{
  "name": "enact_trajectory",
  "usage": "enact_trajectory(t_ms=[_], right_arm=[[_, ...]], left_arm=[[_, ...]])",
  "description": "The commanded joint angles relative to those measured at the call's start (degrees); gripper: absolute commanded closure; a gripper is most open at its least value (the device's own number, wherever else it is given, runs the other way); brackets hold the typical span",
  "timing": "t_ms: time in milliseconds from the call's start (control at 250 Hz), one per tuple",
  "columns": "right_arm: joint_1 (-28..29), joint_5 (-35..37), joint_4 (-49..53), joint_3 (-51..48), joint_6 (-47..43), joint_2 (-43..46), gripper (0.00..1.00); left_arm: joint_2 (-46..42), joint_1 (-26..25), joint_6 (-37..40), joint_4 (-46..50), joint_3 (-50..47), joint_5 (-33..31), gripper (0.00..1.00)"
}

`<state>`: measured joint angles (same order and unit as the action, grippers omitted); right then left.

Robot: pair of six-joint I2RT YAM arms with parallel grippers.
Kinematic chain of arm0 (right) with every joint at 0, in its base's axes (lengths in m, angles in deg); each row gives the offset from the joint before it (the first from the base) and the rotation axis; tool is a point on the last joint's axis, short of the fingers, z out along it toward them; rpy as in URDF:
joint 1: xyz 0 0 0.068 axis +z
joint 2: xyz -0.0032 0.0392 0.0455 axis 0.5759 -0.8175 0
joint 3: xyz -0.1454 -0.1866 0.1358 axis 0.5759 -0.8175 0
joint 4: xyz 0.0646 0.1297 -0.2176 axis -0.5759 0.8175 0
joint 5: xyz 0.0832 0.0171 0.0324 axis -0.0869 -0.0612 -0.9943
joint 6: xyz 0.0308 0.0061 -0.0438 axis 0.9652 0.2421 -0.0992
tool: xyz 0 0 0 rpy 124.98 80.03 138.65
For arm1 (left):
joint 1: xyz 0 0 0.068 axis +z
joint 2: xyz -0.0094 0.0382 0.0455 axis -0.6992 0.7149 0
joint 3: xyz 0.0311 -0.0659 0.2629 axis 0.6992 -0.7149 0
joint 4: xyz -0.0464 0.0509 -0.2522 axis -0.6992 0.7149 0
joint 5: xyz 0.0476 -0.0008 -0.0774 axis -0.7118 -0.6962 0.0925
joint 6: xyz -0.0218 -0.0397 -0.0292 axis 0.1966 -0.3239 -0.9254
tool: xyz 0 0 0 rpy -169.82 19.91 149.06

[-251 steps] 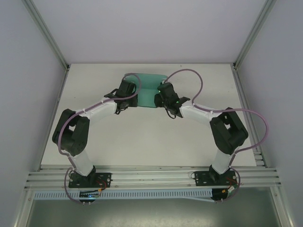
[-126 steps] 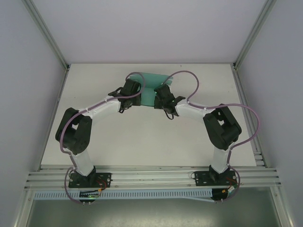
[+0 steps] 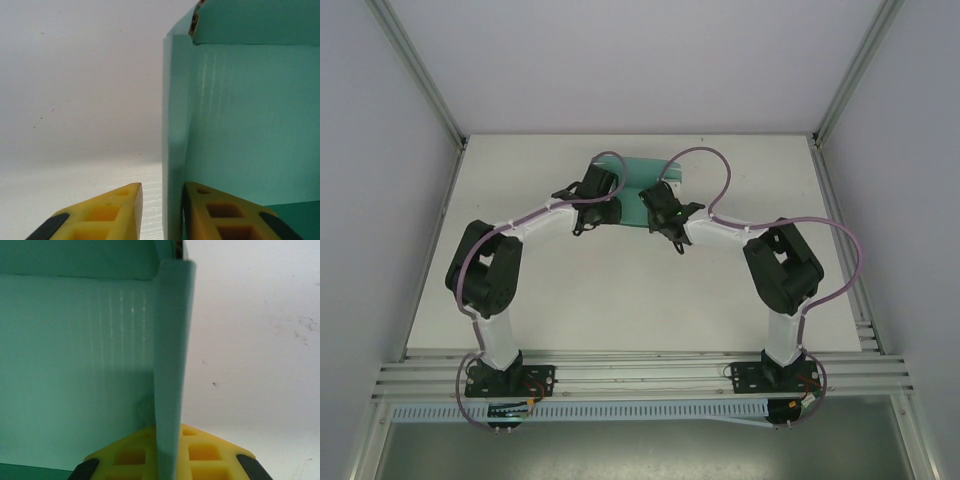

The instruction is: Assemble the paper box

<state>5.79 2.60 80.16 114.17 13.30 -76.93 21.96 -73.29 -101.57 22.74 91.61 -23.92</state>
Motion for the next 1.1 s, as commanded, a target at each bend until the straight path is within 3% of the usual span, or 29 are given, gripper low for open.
enact_trajectory(t_ms=[0,220,340,440,679,843,1095], right_arm=[[0.5,3.34,1.28,-1.3,-2.42,1.63,1.0],[1.38,3.42,-0.41,-1.18,-3.2,2.51,1.0],[2.26,2.99,-1.19,-0.82,-3.97,2.6,1.0],[2.44,3.45,-1.02,-0.73,-3.84,2.82,1.0],[2.64,2.32,-1.71,-0.86,-4.22,3.1,1.0],[2.63,2.16,-2.3,-1.3,-4.61,3.82,1.0],[3.59,1.46,-2.24,-0.69,-6.02,3.39,1.0]], left_arm=[[-2.22,2.5,-0.45,-3.08,-2.19,6.26,0.7],[-0.79,4.23,-1.21,-6.54,-3.37,11.36,0.68],[1.73,4.23,-0.56,-7.35,-2.15,11.54,0.71],[3.71,4.19,0.06,-5.94,-0.05,10.41,0.8],[6.23,4.38,0.54,-7.08,1.19,12.75,0.76],[6.69,4.91,-0.26,-6.39,1.77,12.14,0.79],[8.24,5.06,0.02,-4.33,3.99,8.37,0.76]])
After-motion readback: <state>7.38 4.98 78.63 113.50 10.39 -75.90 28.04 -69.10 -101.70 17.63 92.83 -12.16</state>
